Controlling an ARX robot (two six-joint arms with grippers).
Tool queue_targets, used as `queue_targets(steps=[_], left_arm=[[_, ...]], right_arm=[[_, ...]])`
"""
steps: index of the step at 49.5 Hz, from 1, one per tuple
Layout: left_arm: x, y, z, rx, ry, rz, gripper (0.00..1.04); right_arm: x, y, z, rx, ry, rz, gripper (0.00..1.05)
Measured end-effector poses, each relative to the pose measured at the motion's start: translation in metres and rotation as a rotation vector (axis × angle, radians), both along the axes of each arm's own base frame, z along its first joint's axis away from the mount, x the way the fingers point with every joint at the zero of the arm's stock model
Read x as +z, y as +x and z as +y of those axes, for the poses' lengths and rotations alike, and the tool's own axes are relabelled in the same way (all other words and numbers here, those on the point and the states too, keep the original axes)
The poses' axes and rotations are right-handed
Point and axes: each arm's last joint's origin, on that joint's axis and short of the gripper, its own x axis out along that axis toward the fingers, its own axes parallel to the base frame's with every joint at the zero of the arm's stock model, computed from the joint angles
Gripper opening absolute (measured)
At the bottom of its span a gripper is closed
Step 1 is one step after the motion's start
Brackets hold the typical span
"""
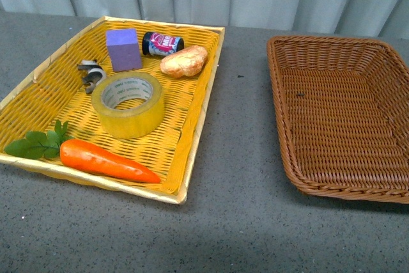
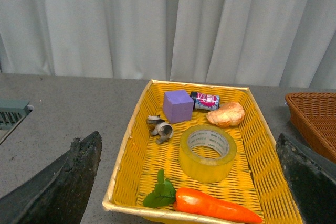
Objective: Move tape to another basket
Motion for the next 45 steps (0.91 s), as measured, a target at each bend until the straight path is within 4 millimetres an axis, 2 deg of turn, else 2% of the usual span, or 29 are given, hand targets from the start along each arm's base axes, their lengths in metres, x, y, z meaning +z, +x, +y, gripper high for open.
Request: queue_targets(steps=[45], left_arm=[[0.0,0.0,0.0,0.0,0.0,0.0,0.98]], right_arm=[[0.0,0.0,0.0,0.0,0.0,0.0,0.96]])
